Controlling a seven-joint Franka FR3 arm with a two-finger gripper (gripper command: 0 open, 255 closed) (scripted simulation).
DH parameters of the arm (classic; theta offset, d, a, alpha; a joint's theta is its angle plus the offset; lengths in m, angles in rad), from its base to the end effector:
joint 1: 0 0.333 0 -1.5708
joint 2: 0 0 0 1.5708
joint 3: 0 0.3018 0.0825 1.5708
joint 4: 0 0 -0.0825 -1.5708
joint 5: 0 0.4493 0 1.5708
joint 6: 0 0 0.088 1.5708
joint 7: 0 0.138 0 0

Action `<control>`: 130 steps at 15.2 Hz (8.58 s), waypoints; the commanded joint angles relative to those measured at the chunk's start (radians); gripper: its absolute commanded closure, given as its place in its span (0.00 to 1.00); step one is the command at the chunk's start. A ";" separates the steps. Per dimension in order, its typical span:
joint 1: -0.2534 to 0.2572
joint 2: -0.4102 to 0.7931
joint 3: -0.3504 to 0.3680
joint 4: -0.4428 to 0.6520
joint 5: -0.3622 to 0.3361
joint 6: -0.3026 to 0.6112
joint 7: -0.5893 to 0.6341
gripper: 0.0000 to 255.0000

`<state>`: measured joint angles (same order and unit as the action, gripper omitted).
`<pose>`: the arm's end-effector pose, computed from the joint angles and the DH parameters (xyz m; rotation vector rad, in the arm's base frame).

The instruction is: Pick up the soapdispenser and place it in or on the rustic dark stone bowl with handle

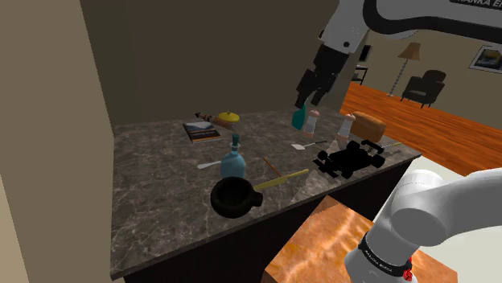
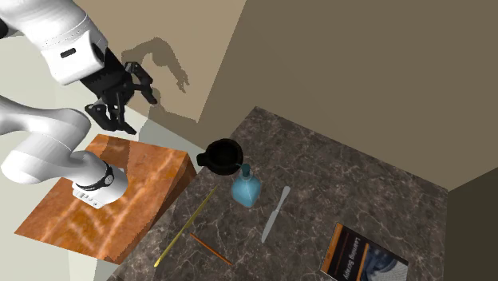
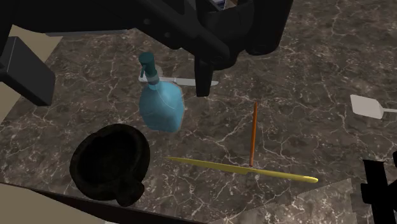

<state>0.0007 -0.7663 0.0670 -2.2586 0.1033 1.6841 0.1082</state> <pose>0.4028 0.0456 0.6058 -3.0554 0.0865 -0.2842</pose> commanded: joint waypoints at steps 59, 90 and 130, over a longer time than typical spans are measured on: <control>0.001 0.815 0.032 0.341 0.026 0.374 0.024 1.00; 0.050 0.628 0.085 0.554 0.027 -0.010 0.176 1.00; 0.109 0.455 0.165 0.072 0.077 0.314 0.249 1.00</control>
<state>0.1093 -0.3096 0.2321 -2.1810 0.1798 1.9929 0.3584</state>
